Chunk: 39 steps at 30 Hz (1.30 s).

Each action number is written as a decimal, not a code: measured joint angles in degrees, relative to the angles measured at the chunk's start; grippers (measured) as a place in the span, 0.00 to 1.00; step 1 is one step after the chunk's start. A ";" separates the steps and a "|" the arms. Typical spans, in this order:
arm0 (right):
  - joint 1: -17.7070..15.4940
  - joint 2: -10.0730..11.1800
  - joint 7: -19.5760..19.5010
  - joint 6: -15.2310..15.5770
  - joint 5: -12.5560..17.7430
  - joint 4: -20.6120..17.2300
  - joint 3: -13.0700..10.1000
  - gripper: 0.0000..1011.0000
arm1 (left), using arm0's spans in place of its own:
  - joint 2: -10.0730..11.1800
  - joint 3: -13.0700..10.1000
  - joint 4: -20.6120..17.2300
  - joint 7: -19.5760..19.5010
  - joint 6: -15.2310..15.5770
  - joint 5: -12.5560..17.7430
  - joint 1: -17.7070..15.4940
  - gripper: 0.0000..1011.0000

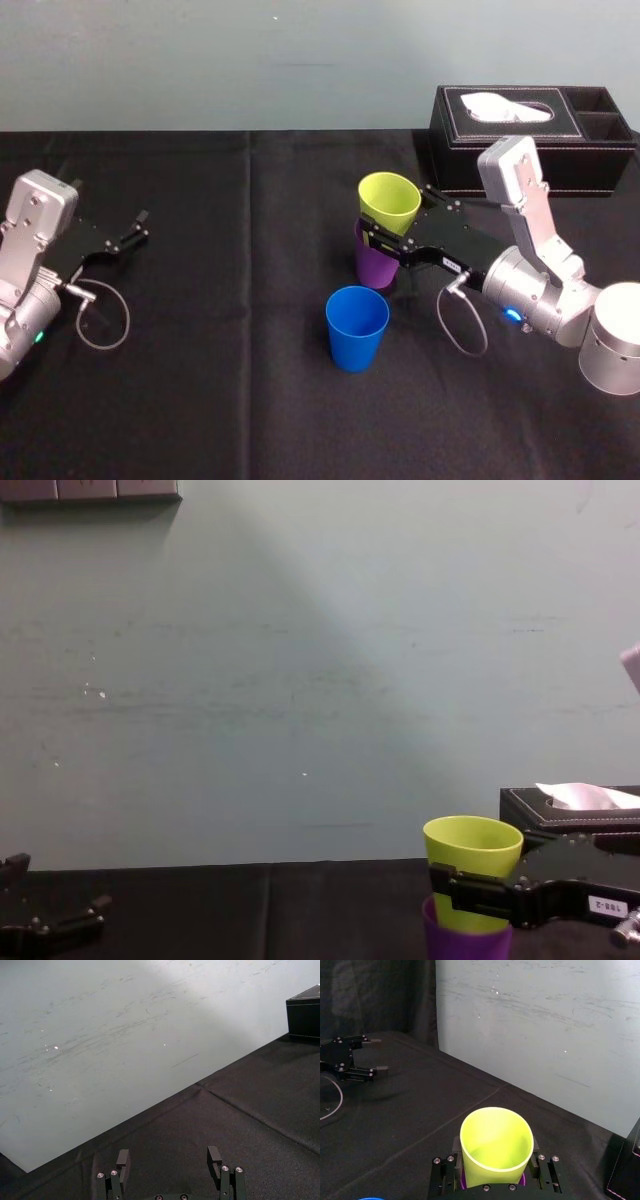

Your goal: Stack the three plastic cups sequentially using one hand.

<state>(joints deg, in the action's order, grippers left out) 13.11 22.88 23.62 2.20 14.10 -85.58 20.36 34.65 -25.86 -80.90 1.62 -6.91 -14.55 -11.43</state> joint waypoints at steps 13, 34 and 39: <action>0.00 0.03 -0.03 0.10 -0.02 -0.17 -0.06 0.95 | 0.00 0.00 0.00 0.00 0.00 0.00 0.00 1.00; -1.62 0.18 -1.42 0.00 0.35 -2.42 -1.49 0.99 | 0.00 0.00 0.00 0.00 0.00 0.00 0.00 1.00; -6.21 2.06 -1.09 -1.07 2.57 -6.65 -3.71 0.99 | 0.00 0.00 0.00 0.00 0.00 0.00 0.00 1.00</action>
<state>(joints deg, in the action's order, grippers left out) 6.90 24.94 22.54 1.13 16.67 -92.23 16.65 34.64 -25.86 -80.90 1.62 -6.91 -14.55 -11.43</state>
